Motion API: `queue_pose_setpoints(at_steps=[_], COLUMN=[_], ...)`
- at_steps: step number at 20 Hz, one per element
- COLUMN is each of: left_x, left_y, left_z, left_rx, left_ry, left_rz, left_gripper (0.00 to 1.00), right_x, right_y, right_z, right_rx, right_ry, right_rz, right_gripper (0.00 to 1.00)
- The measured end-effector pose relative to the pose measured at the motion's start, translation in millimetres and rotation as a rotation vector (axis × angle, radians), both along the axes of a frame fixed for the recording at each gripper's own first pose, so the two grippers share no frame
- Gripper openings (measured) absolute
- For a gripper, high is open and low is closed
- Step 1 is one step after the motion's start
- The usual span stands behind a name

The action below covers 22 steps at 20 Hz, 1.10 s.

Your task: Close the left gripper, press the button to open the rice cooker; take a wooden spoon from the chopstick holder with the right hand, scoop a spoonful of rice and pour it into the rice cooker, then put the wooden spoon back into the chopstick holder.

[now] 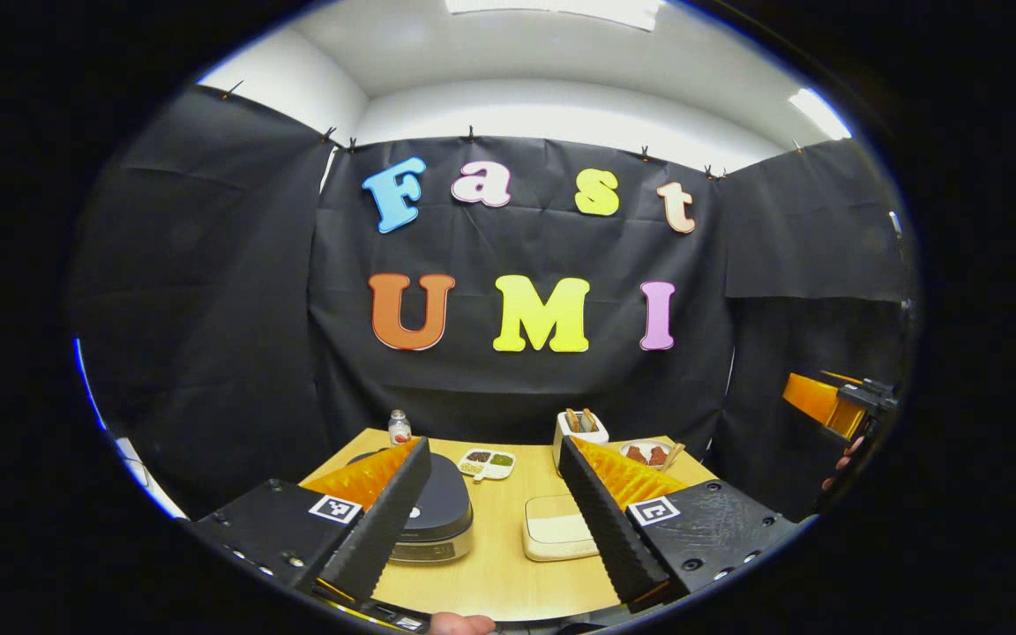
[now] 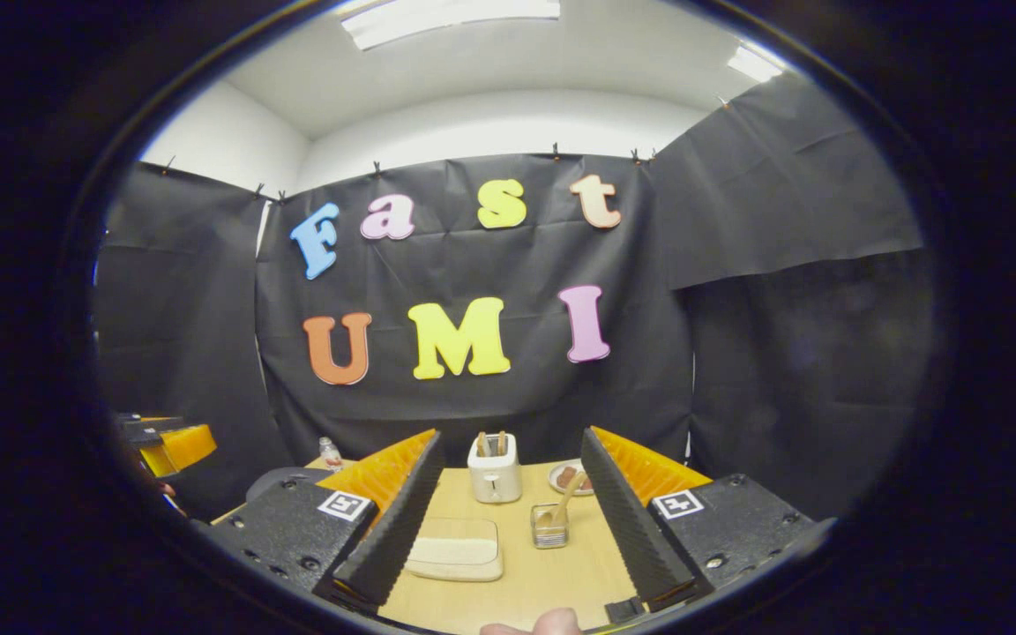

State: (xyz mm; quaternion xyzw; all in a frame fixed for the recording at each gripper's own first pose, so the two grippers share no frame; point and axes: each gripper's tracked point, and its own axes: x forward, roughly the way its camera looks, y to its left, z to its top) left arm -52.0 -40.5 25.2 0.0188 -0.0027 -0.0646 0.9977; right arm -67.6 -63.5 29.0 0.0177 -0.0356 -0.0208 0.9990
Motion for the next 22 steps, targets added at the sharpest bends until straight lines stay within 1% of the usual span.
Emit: queue_pose_setpoints(at_steps=[1, 2, 4, 5, 7, 10, 15, 19, 22], left_x=[-6.0, -11.5, -19.9, -23.0, -26.5, -22.2, -20.3, -19.8, -17.5], left_y=[-4.3, -9.9, -15.3, -17.8, -26.9, -23.2, -32.1, -31.0, -29.6], left_z=[-0.2, -1.4, -2.1, -3.2, -2.0, 1.8, 5.1, 8.6, 7.7], left_rx=[0.005, 0.008, 0.031, 0.027, 0.008, 0.029, 0.022, 0.036, 0.027], left_ry=[-0.010, -0.018, -0.040, -0.044, -0.055, -0.086, -0.119, -0.133, -0.131], left_rz=[-0.002, -0.005, -0.006, -0.002, -0.018, -0.009, -0.005, 0.019, 0.037], left_gripper=[0.94, 0.94, 0.94, 0.94, 0.95, 0.95, 0.94, 0.94, 0.94], right_x=[-3.7, -6.9, -14.2, -16.4, -22.4, -27.0, -24.6, -18.2, -15.8], right_y=[3.7, 7.2, 15.4, 16.0, 16.2, 23.1, 12.8, 12.0, 11.7], right_z=[-6.3, -12.1, -19.6, -19.9, -21.5, -27.0, -30.5, -26.4, -30.3], right_rx=[-0.010, -0.011, -0.006, -0.017, -0.046, -0.070, -0.070, -0.069, -0.072], right_ry=[0.009, 0.018, 0.032, 0.026, 0.016, 0.022, 0.037, 0.029, 0.033], right_rz=[0.006, 0.012, 0.029, 0.031, 0.027, 0.042, 0.030, 0.023, 0.029], right_gripper=[0.99, 1.00, 1.00, 1.00, 1.00, 1.00, 1.00, 1.00, 1.00])
